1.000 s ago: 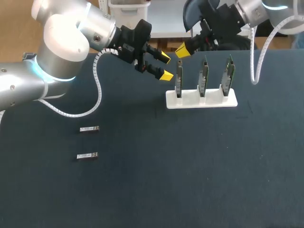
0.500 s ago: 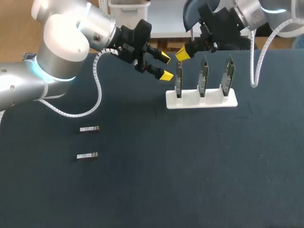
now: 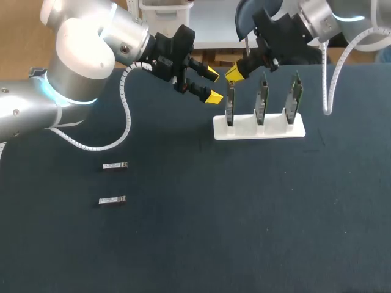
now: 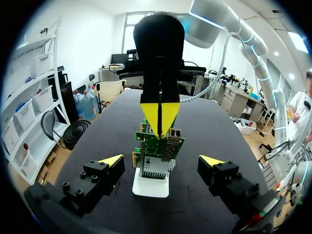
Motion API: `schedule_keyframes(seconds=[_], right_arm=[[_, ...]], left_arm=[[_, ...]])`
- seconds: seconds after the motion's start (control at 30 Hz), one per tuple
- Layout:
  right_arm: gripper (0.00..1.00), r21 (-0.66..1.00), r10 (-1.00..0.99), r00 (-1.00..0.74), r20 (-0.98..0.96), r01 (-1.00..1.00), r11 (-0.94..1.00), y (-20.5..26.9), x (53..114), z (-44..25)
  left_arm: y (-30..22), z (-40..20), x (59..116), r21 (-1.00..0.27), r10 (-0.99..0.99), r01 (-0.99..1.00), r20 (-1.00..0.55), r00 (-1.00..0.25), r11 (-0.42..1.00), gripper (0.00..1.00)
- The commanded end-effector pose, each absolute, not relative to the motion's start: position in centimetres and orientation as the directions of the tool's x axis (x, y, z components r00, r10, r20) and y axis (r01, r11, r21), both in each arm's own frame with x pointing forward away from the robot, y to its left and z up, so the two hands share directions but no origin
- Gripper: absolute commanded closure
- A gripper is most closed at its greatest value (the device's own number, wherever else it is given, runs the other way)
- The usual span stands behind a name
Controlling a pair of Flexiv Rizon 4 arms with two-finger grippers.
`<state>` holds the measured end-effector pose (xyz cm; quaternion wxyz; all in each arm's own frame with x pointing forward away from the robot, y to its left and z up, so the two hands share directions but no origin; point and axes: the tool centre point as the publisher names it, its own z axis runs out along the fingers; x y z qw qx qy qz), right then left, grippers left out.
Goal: Pick up the optical module with the left hand, and insert it into the network port with the right hand.
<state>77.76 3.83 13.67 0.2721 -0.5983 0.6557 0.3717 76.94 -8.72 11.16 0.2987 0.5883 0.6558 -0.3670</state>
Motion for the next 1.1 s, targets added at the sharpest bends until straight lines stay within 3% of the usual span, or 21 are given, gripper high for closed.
schedule_keyframes(seconds=[0.03, 0.43, 1.1], right_arm=[[1.00, 0.133, -0.572, -0.121, -0.811, -0.991, 0.020, 3.4, 77.3, 14.3], [1.00, 0.075, -0.529, -0.078, -0.845, -0.997, 0.029, 2.2, 77.5, 17.3], [1.00, 0.094, -0.532, -0.105, -0.840, -0.994, 0.047, -5.0, 77.3, 17.2]], left_arm=[[-8.8, 11.2, 77.0, -0.131, 0.556, 0.991, -0.821, -0.131, 0.039, 0.00], [-8.8, 11.2, 77.0, -0.131, 0.556, 0.991, -0.821, -0.131, 0.039, 0.00], [-8.8, 11.2, 77.0, -0.131, 0.556, 0.991, -0.821, -0.131, 0.039, 0.00]])
